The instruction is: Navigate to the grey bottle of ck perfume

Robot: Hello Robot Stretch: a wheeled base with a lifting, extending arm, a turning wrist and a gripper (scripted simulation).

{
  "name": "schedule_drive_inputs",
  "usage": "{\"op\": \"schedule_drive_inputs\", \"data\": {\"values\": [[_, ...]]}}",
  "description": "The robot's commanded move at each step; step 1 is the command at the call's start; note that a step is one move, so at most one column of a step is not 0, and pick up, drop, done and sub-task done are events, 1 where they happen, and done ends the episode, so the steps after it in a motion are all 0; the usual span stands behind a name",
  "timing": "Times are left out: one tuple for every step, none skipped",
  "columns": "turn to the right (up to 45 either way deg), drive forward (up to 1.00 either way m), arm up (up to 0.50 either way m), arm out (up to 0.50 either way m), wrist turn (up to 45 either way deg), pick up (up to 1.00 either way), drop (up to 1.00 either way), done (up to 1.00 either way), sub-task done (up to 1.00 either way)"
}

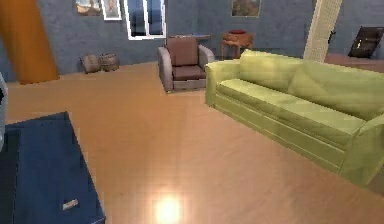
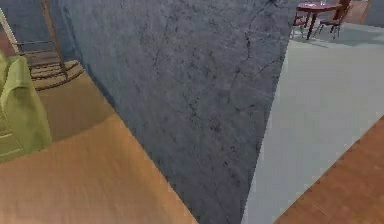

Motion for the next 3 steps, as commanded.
{"op": "schedule_drive_inputs", "data": {"values": [[0.0, 0.40, 0.00, 0.00, 0.0, 0.00, 0.00, 0.00, 0.00], [45.0, 0.00, 0.00, 0.00, 0.0, 0.00, 0.00, 0.00, 0.00], [3.0, 0.00, 0.00, 0.00, 0.0, 0.00, 0.00, 0.00, 0.00]]}}
